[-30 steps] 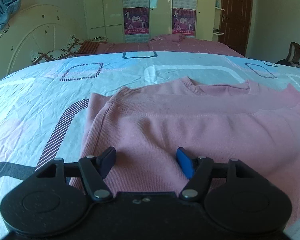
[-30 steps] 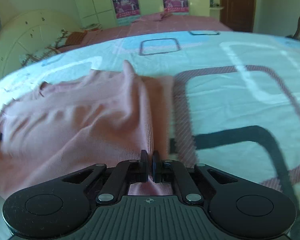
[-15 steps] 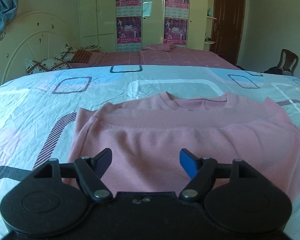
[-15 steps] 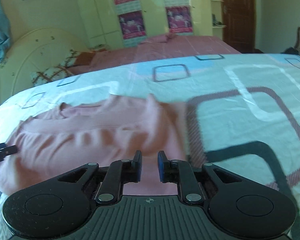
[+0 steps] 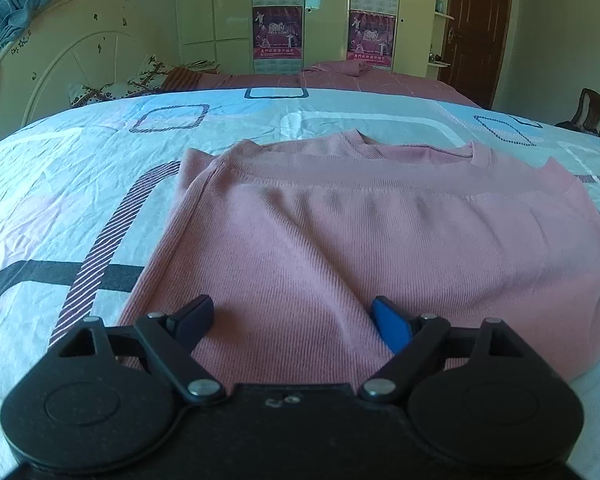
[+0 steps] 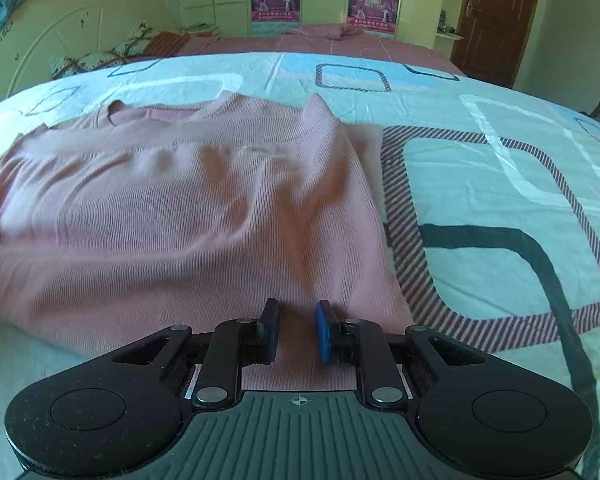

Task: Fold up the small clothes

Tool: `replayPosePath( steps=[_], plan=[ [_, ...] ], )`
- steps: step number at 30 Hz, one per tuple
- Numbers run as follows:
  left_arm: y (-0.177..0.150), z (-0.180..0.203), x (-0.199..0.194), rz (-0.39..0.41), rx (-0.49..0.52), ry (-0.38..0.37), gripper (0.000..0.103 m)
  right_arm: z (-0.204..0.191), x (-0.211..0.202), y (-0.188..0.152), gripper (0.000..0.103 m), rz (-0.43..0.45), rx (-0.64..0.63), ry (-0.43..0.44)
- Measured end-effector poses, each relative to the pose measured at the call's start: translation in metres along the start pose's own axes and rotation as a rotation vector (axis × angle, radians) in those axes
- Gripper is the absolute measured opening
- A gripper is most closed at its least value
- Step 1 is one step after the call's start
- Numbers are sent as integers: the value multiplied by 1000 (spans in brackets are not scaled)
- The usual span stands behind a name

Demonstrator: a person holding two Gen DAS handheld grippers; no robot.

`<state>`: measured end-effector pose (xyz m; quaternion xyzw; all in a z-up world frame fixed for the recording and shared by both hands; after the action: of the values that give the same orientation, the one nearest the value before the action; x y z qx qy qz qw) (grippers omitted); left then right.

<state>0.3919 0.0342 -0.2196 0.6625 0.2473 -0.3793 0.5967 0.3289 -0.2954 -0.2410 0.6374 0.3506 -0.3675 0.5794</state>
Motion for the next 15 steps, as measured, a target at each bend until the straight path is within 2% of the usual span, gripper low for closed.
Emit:
replayPosePath(
  steps=[4,6,10,15],
  plan=[
    [-2,0,-3,-4,-16,7,83,-4,-16,4,18,41,24,32],
    [-5,-1,0,-14,-16,7,84,-6,-5,-3,18,-21,-1,6],
    [-6,-2,-3,-28,-28,5,84,-3,-10,-8,18,-24,17,15],
    [-1,1,-4,-54,-53,13,85,-22,-29,7,20,53,27,106]
  ],
)
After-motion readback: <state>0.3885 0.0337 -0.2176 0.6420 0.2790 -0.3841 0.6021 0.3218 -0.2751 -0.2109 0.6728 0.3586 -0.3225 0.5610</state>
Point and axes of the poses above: each gripper's, at about its wrist camera, not at the fingertips, and x roughly the way its jaws point, z to its right, y to its top, the point moved 5 cm from there along x, roughly the way its jaws point, and after that the axes turned 9 degrees about -z, right-handed, at the moved point
